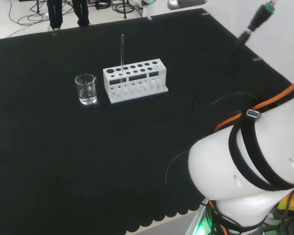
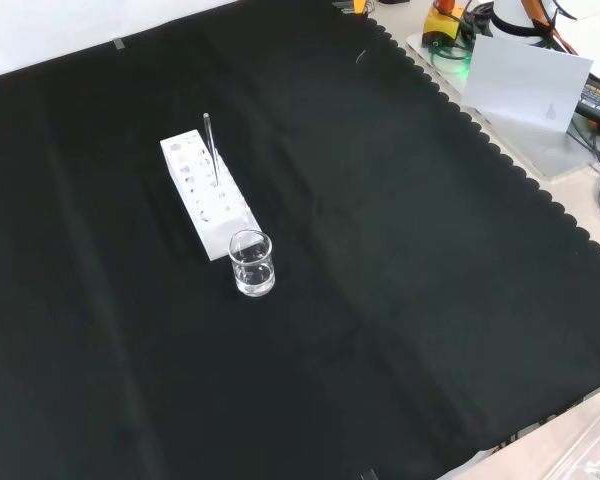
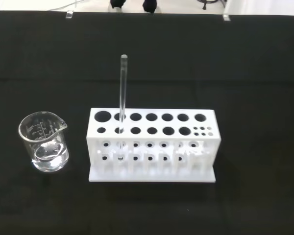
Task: Take the glass rod from the white test tube rack.
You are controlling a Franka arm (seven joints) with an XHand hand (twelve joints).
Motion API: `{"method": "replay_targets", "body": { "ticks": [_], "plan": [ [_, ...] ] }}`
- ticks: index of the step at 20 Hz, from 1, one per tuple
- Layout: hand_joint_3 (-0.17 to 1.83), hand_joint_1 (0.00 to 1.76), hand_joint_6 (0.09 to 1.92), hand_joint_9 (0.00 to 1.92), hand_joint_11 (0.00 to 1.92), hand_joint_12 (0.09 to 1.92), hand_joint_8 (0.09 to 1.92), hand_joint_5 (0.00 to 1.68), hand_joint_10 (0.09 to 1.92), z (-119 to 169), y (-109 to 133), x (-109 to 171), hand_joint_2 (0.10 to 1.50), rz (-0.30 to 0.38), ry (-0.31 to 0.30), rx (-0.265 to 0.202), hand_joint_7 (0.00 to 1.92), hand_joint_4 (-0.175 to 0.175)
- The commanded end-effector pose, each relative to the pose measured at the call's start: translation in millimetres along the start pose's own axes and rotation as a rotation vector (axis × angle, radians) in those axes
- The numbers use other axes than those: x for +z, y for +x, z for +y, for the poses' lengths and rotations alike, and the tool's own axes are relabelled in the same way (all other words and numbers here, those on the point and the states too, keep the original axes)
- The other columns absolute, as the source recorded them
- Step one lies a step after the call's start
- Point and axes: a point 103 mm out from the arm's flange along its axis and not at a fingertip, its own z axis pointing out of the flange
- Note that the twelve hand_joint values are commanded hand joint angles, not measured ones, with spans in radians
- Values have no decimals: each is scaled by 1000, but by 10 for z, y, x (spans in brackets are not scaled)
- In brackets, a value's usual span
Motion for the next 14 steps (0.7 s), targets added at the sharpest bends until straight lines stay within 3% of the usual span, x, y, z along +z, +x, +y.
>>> {"method": "replay_targets", "body": {
  "ticks": [1,9,14],
  "plan": [
    [517,673,87,351,272,1439,831,123,874,568,233,193,836,-22,-47,-63,21,-135],
    [532,629,87,447,319,1397,880,140,865,1071,219,528,861,-4,-23,-93,108,-146],
    [515,488,87,516,424,1371,899,160,854,1251,183,755,939,6,-8,-109,153,-151]
  ]
}}
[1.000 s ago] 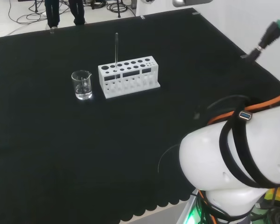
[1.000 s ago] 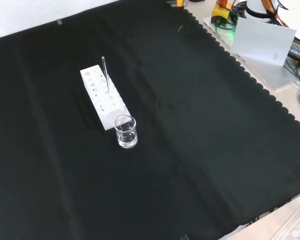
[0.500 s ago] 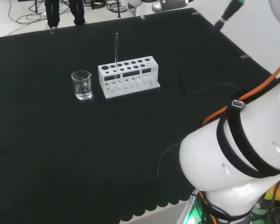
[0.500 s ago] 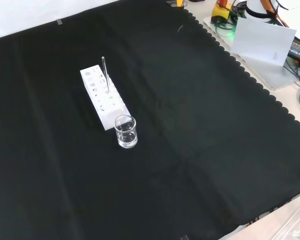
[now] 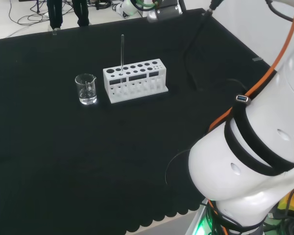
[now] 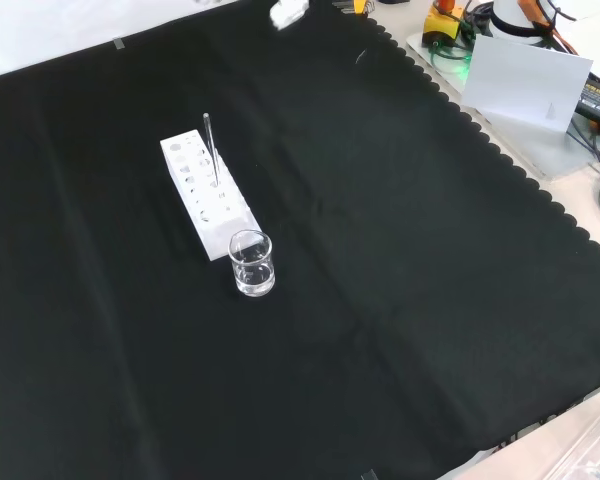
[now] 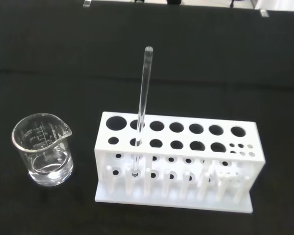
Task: Take the glass rod from the white test tube rack.
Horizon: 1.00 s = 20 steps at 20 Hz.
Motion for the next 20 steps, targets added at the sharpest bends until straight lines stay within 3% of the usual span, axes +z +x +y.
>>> {"method": "replay_targets", "body": {
  "ticks": [1,4,10,16,20],
  "plan": [
    [507,476,87,540,450,1364,901,166,852,365,-53,238,947,20,-11,-39,166,-152],
    [492,464,87,598,502,1345,913,174,844,491,-47,333,961,51,-5,-54,209,-155],
    [472,464,87,695,572,1305,926,198,797,677,65,513,973,-5,2,-80,310,-163],
    [462,496,87,895,792,1235,935,303,794,799,49,680,997,8,-41,-114,524,-175],
    [456,492,87,965,865,1211,922,395,782,902,15,799,1000,11,-26,-114,615,-175]
  ]
}}
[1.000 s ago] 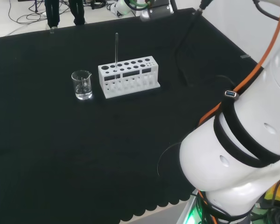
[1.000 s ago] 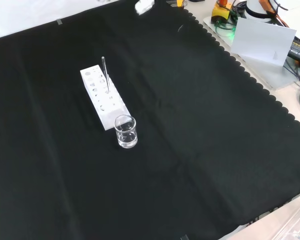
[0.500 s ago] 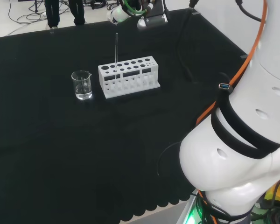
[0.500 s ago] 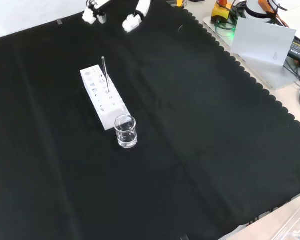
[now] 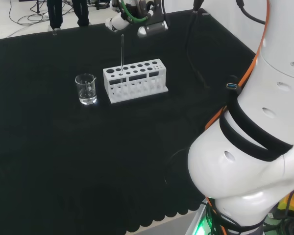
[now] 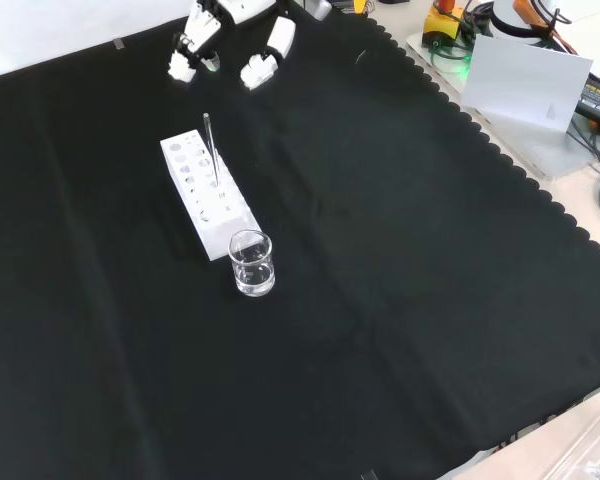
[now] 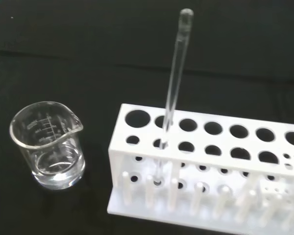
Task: Take the glass rod from the white test tube rack.
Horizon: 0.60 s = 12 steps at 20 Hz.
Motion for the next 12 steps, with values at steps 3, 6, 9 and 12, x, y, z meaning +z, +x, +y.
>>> {"method": "replay_targets", "body": {
  "ticks": [3,6,9,12],
  "plan": [
    [451,483,129,1013,931,1191,926,476,782,311,-194,304,996,3,-19,-14,678,-175],
    [443,481,372,1042,958,1178,921,438,775,363,-226,355,993,10,-17,-15,718,-175],
    [448,480,607,1051,970,1177,930,359,783,394,-260,428,983,17,-17,-15,731,-175],
    [450,477,663,1058,984,1181,936,344,788,422,-297,461,978,15,-6,-16,736,-175]
  ]
}}
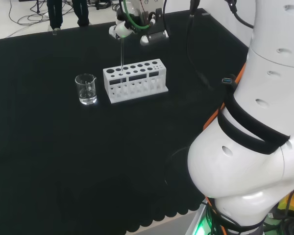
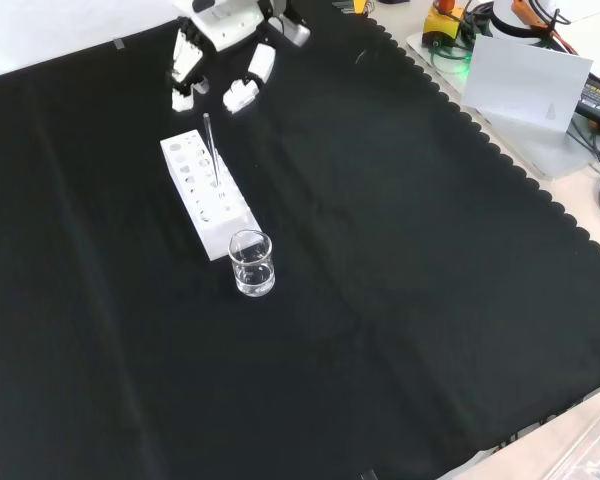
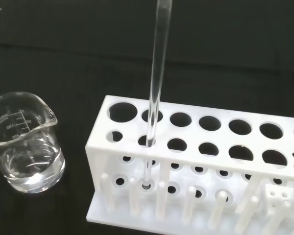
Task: Take the glass rod from the white test tube rack.
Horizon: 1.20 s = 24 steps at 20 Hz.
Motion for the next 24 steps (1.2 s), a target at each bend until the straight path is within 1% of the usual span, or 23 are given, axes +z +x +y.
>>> {"method": "replay_targets", "body": {
  "ticks": [1,7,11,14,17,18,20,24],
  "plan": [
    [450,476,671,1064,989,1181,938,346,791,99,-101,80,977,2,3,-5,742,-175],
    [457,482,736,1123,1094,1166,948,336,830,133,-126,219,968,4,26,-4,766,-175],
    [463,492,769,1205,1224,1148,959,334,893,114,-103,285,961,-8,42,-3,776,-175],
    [465,518,788,1253,1308,1127,968,333,929,97,-48,309,954,-20,34,-7,782,-175],
    [463,659,801,1299,1449,1038,985,336,926,95,-6,334,910,-18,38,-15,784,-175],
    [468,703,805,1316,1491,1007,989,342,917,98,7,343,895,-9,41,-19,787,-175],
    [484,784,814,1352,1578,942,995,354,890,103,39,354,868,-1,39,-35,796,-175],
    [527,886,834,1422,1665,867,1000,405,837,123,78,363,829,9,38,-51,826,-175]
  ]
}}
